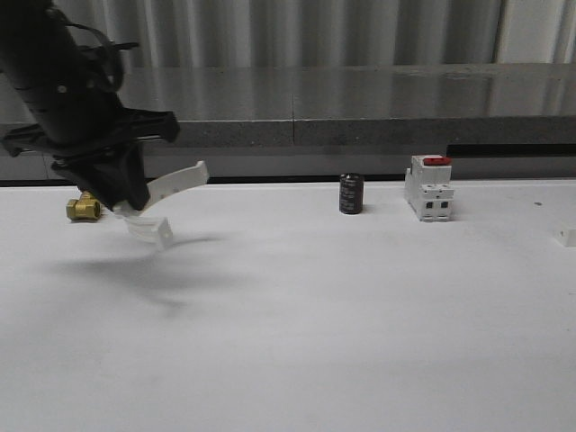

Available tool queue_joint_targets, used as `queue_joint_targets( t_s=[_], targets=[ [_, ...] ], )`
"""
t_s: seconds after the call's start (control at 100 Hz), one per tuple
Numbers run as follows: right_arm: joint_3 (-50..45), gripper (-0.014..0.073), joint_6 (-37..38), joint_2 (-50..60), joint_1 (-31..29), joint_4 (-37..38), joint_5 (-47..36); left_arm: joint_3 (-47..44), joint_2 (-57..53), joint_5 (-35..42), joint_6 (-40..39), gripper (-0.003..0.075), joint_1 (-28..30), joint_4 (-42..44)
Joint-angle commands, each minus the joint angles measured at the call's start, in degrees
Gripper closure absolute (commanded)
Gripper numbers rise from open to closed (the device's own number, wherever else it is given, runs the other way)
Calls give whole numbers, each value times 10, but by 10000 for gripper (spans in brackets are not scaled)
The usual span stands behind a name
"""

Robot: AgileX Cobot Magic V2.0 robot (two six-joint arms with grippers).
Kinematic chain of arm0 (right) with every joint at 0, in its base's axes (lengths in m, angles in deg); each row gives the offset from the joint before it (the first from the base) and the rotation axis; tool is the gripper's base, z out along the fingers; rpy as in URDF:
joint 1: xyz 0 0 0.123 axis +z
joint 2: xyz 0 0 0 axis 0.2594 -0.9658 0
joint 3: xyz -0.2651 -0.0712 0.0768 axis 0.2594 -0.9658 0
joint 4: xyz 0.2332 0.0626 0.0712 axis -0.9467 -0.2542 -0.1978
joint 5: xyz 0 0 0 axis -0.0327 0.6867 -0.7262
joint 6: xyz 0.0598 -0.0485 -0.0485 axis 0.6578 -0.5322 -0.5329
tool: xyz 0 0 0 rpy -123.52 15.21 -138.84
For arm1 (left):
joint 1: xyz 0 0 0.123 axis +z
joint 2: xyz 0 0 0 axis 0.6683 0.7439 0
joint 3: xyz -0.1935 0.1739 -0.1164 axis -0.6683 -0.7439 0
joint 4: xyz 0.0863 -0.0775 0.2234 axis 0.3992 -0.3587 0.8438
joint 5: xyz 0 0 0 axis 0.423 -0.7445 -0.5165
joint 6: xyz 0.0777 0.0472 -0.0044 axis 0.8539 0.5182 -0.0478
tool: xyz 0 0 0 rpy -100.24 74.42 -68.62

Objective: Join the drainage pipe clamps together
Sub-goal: 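Lift the clamp half and carry it toward the table center, then set the clamp half down, open the left gripper and withdraw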

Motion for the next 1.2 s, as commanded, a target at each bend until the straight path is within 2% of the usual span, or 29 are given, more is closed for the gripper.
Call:
queue_joint_targets(
  t_s=[0.0, 0.31, 0.69, 0.83, 0.99, 1.05, 1.19],
  targets=[
    [11, 660, -2, 11, -4, 1, -44, 15, -22, 26, -45, 627, -35, 24],
    [11, 660, -2, 11, -4, 1, -44, 15, 24, 33, -130, 627, -85, 84],
    [11, 660, -2, 11, -4, 1, -44, 15, 39, 44, -140, 617, -86, 83],
    [11, 660, -2, 11, -4, 1, -44, 15, 39, 44, -140, 529, -86, 83],
    [11, 660, -2, 11, -4, 1, -44, 15, 39, 44, -140, 339, -86, 92],
    [11, 660, -2, 11, -4, 1, -44, 15, 39, 45, -140, 290, -86, 96],
    [11, 660, -2, 11, -4, 1, -44, 15, 35, 51, -140, 273, -86, 116]
  ],
)
